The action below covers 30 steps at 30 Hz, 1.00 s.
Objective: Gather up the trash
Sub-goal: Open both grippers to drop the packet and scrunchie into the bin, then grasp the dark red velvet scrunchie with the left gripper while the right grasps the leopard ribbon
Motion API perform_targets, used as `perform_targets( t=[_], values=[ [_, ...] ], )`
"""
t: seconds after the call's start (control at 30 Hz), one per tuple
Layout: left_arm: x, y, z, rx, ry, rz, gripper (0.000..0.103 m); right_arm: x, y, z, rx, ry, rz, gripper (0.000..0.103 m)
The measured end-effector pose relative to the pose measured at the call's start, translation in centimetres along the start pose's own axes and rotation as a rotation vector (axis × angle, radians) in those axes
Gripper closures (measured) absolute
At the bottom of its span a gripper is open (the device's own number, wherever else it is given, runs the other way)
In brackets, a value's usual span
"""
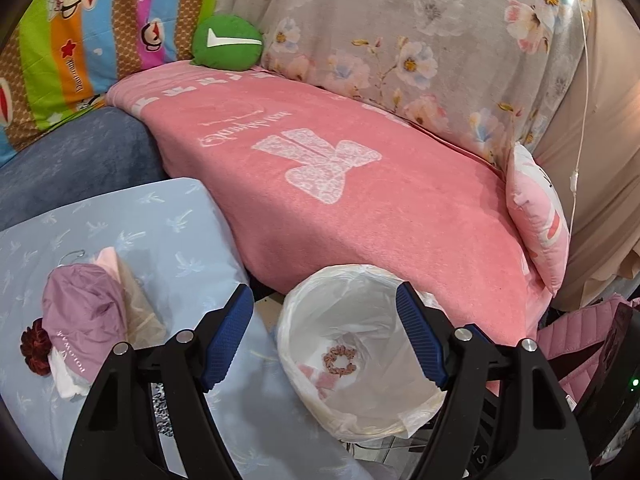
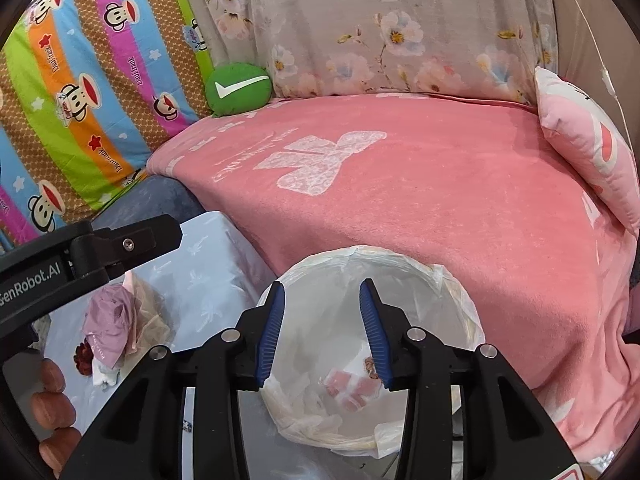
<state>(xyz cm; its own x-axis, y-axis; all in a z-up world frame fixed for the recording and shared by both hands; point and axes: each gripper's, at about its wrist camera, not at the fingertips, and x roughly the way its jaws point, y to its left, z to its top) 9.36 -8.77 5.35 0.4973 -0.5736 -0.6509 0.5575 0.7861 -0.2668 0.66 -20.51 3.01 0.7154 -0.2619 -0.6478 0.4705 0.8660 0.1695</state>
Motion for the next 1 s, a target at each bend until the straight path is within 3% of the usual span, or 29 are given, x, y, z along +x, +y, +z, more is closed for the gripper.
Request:
perform_targets(
  t=[0.27,0.4,1.0],
  values=[
    [-1.1,3.6,-0.6,-0.067,-0.011,0.058,0.033,-0.2,3.3,-1.0,-0.052,0.021,0.047,0.061],
    [-2.0,5.7,-1.1,-0.09,-0.024,0.105,0.033,-0.3,5.1,-1.6,-0.083,0.03,0.068,0.056],
    [-5.5,19.3,-5.2,-0.288,-0.004,0.322,0.032,2.3,14.2,-6.5,-0.212,0.162,0.167,0.055]
  ],
)
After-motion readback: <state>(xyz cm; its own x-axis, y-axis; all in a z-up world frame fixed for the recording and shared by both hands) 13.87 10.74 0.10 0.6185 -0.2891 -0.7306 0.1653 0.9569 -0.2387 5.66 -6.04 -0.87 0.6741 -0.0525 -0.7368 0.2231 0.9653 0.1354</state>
